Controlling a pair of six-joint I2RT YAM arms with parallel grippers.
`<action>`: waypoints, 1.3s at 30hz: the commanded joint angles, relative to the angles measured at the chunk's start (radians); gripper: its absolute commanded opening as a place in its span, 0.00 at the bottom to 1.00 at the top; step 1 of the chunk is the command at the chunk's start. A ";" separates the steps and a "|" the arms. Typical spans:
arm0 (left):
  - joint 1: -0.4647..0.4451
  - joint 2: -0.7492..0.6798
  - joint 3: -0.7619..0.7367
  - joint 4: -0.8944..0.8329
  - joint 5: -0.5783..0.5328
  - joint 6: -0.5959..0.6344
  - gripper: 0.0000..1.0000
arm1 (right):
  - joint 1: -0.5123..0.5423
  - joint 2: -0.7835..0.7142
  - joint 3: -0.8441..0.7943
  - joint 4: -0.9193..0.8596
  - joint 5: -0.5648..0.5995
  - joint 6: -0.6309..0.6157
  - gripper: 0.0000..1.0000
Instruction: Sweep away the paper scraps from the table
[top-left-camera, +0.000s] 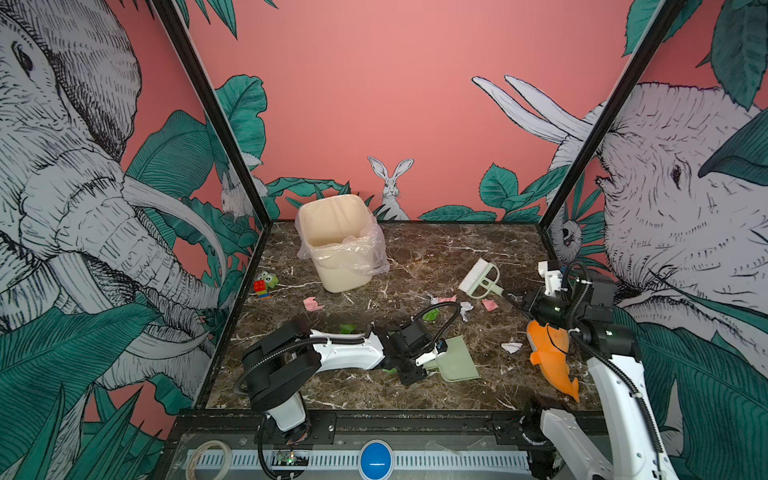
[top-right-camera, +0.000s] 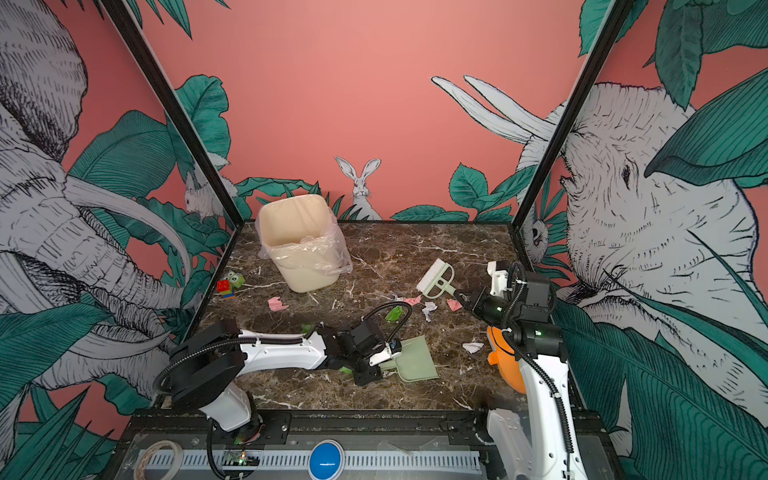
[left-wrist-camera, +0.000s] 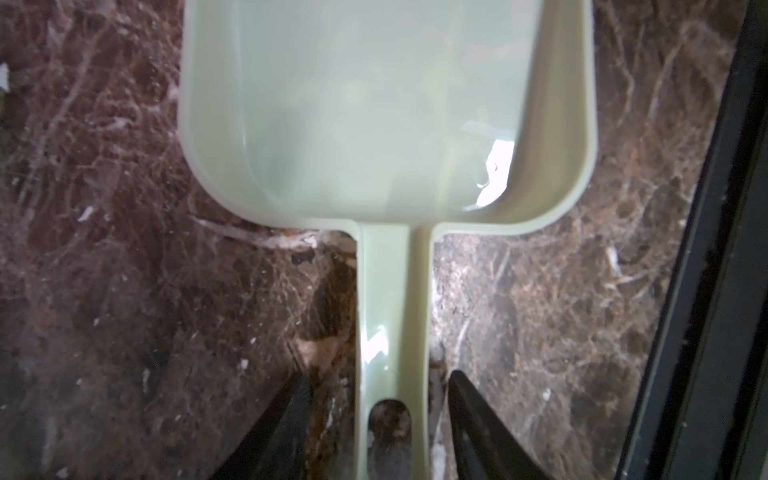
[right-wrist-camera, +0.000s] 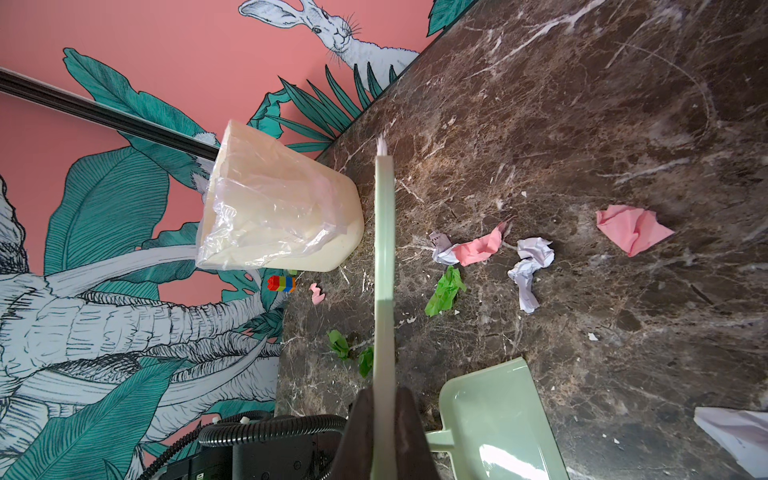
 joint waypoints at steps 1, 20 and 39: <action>0.004 -0.026 -0.003 0.014 -0.014 -0.002 0.54 | -0.005 -0.018 0.022 0.016 -0.016 -0.011 0.00; 0.004 0.022 0.058 -0.007 0.001 0.004 0.44 | -0.005 0.001 0.033 0.026 -0.025 -0.007 0.00; 0.003 0.030 0.051 -0.030 -0.037 0.002 0.37 | -0.005 -0.004 0.023 0.025 -0.028 -0.008 0.00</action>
